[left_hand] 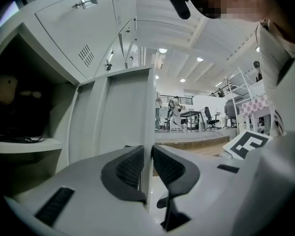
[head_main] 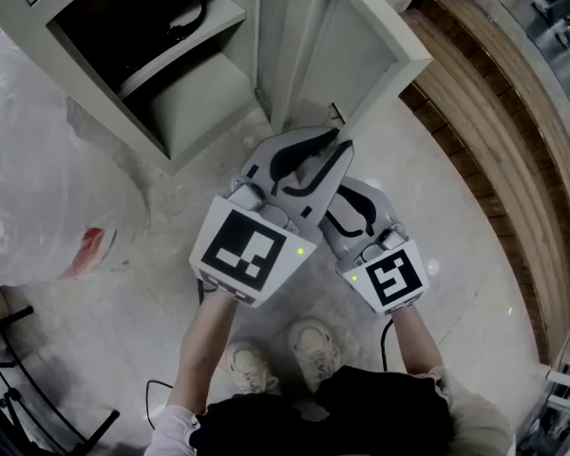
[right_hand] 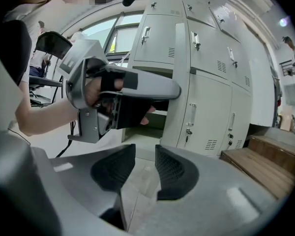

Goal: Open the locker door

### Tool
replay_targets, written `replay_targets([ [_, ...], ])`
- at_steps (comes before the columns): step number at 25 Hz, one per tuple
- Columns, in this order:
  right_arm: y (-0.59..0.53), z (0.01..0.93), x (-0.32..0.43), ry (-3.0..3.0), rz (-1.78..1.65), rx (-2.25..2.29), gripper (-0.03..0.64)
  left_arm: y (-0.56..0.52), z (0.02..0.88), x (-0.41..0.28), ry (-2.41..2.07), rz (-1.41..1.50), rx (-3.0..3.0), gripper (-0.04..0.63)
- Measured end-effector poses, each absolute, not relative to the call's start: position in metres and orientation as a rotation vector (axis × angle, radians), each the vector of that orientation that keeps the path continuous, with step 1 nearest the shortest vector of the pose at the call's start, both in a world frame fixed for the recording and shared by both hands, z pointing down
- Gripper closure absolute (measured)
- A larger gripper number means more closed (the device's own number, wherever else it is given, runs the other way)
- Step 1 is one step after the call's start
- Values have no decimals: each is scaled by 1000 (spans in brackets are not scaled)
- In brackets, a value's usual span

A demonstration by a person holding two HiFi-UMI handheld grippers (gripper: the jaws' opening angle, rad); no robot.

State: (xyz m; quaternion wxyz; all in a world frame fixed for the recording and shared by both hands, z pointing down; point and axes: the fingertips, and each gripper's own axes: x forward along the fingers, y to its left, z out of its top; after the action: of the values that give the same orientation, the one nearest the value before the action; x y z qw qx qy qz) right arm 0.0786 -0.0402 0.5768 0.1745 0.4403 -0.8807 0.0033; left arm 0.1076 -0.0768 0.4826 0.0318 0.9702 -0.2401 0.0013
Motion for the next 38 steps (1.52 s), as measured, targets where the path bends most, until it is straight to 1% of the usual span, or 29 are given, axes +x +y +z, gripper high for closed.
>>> replay_targets([
  [4, -38, 575, 85, -2499, 6, 1242, 492, -81, 481, 123, -736, -34, 3000, 532],
  [13, -40, 571, 98, -2510, 37, 1280, 492, -93, 485, 160, -653, 39, 3040, 540],
  [15, -40, 567, 101, -2509, 29, 1292, 506, -96, 485, 165, -635, 55, 3040, 541],
  [20, -40, 558, 113, -2490, 15, 1328, 506, -103, 485, 177, -623, 103, 3051, 542],
  [25, -41, 556, 129, -2474, 25, 1377, 506, -110, 485, 190, -625, 93, 3050, 543],
  [38, -41, 562, 132, -2461, 42, 1372, 514, -125, 487, 211, -640, 137, 3058, 543],
])
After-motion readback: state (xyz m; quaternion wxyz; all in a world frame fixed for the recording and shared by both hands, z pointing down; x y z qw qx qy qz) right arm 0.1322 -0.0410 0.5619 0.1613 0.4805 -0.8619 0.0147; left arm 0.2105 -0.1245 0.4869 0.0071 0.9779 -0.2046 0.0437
